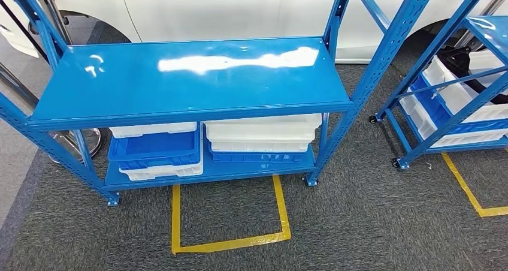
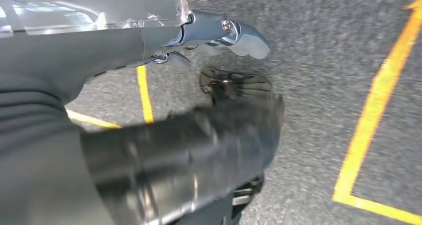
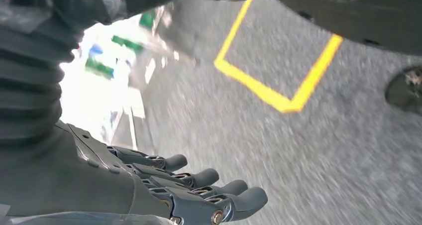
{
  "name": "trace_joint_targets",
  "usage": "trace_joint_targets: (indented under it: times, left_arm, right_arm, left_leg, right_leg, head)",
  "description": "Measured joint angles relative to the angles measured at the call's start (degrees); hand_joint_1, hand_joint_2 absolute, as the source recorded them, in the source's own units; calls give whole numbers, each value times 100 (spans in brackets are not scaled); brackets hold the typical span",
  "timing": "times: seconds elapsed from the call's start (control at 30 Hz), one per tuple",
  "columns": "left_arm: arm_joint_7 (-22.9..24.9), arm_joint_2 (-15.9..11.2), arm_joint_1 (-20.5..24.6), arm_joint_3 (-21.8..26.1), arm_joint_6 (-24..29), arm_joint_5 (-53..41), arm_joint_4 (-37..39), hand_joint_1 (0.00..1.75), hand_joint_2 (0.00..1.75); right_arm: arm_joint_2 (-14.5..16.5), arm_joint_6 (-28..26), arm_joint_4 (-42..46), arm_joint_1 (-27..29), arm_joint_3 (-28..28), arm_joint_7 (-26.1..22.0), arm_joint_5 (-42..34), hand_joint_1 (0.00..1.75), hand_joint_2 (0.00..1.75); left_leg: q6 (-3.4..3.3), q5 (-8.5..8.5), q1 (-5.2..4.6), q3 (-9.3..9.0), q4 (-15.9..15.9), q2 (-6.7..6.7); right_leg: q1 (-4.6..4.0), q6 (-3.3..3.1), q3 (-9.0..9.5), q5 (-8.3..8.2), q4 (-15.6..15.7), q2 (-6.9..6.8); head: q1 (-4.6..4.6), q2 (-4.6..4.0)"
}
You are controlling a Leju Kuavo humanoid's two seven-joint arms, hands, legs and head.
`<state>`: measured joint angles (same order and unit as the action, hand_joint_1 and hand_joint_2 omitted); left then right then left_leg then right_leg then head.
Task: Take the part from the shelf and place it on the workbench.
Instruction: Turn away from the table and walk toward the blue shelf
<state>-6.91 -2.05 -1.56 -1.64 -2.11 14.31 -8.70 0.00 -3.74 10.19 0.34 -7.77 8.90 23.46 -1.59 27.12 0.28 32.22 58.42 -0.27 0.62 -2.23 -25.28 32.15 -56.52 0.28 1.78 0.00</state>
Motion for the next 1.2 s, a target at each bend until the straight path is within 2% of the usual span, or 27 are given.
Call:
trace_joint_targets:
  times: [0.03, 0.1, 0.17, 0.27, 0.4, 0.63, 1.2]
  left_arm:
    - [50, 4, -20, 0, 59, -40, -21, 0, 175]
    - [136, 15, -85, 0, 146, -170, -102, 0, 87]
    - [212, 27, -166, 1, 179, -331, -215, 0, 0]
    - [322, 47, -291, 3, 197, -587, -410, 0, 0]
    - [468, 85, -457, 13, 200, -933, -705, 0, 0]
    - [663, 148, -650, 52, 214, -1396, -1065, 0, 0]
    - [674, 168, -708, 57, 214, -1424, -1207, 0, 0]
  right_arm:
    - [25, -24, 7, 30, 68, 41, -119, 0, 175]
    - [54, -50, 60, 118, 192, 41, -400, 0, 87]
    - [64, -21, 151, 216, 280, -47, -678, 0, 0]
    - [66, 59, 328, 353, 385, -233, -1070, 0, 0]
    - [64, 189, 600, 519, 497, -503, -1595, 0, 0]
    - [54, 362, 945, 695, 624, -856, -2290, 0, 0]
    - [32, 372, 1106, 766, 691, -885, -2329, 0, 0]
  left_leg:
    - [-6, 3, -6, -3, 0, 1]
    - [-10, 6, -11, -8, 0, 2]
    - [-11, 7, -13, -10, 1, 2]
    - [-11, 6, -14, -11, 3, 2]
    - [-11, 6, -10, -21, 4, 2]
    - [-9, 5, -1, -35, -12, 1]
    - [-7, 4, -1, -39, -24, 1]
  right_leg:
    - [3, -5, 10, 9, 14, -1]
    - [6, 25, 15, 3, 19, -1]
    - [10, 97, 16, -1, 25, 0]
    - [17, 213, 17, -5, 30, 0]
    - [14, 248, 22, 0, 29, -1]
    - [6, 257, 25, 9, 23, -1]
    - [7, 255, 25, 14, 22, -1]
  head:
    - [0, 0]
    - [0, 0]
    - [-1, 0]
    - [-1, 0]
    - [-1, 0]
    - [-2, 0]
    - [-1, 0]
